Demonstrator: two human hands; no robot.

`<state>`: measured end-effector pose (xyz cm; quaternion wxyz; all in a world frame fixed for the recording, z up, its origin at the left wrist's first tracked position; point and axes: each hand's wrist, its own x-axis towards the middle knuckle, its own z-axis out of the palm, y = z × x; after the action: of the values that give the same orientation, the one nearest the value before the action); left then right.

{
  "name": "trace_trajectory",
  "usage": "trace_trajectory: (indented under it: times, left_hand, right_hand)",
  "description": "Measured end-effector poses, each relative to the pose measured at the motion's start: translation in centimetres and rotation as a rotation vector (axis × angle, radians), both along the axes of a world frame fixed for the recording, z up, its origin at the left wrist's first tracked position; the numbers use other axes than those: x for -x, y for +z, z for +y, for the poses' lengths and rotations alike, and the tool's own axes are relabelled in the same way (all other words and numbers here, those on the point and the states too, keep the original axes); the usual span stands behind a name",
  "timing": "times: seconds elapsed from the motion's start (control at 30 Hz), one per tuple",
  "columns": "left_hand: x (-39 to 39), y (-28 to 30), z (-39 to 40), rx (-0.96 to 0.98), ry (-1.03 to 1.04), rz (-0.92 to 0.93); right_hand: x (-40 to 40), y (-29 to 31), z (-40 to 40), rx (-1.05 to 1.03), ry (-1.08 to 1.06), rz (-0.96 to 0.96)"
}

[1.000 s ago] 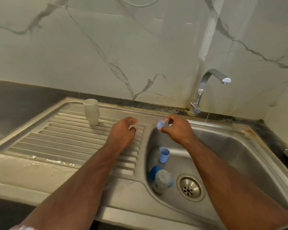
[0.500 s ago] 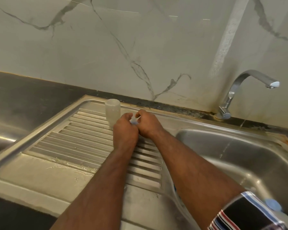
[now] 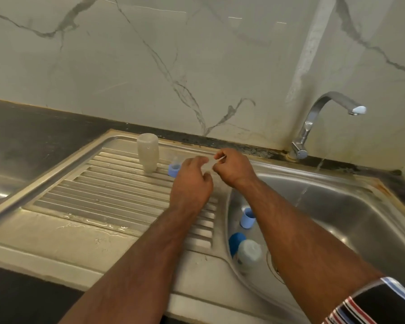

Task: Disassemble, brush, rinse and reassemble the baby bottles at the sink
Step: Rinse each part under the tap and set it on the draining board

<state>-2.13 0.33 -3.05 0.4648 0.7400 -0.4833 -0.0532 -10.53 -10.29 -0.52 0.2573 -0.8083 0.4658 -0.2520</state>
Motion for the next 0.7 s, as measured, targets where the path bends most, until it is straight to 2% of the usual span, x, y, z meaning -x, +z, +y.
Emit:
trace_trajectory:
  times: [0.1, 0.2, 0.37, 0.43, 0.6, 0.7]
  left_hand:
    - [3.3, -0.1, -1.0, -0.104, -0.187, -0.113]
    - [6.1, 0.0, -2.3, -0.211, -0.277, -0.14]
    - [8.9, -0.5, -3.7, -0.447, -0.332, -0.158]
    - [9.5, -0.8, -4.3, -0.517, -0.326, -0.169]
    - [10.1, -1.8, -5.1, -0.516, -0.286, -0.134]
    - [10.2, -2.2, -5.5, -0.499, -0.271, -0.088]
  right_hand:
    - [4.2, -0.3, -1.4, 0.0, -0.087, 0.064]
    - [8.2, -2.0, -2.5, -0.029, -0.138, 0.254]
    - [11.4, -4.8, -1.4, -0.236, 0.099, 0.722]
    - [11.6, -5.7, -1.2, -0.286, 0.123, 0.821]
    - [11.6, -8.1, -1.5, -0.324, 0.125, 0.936]
    - [12.2, -8.4, -2.4, -0.231, 0.023, 0.814]
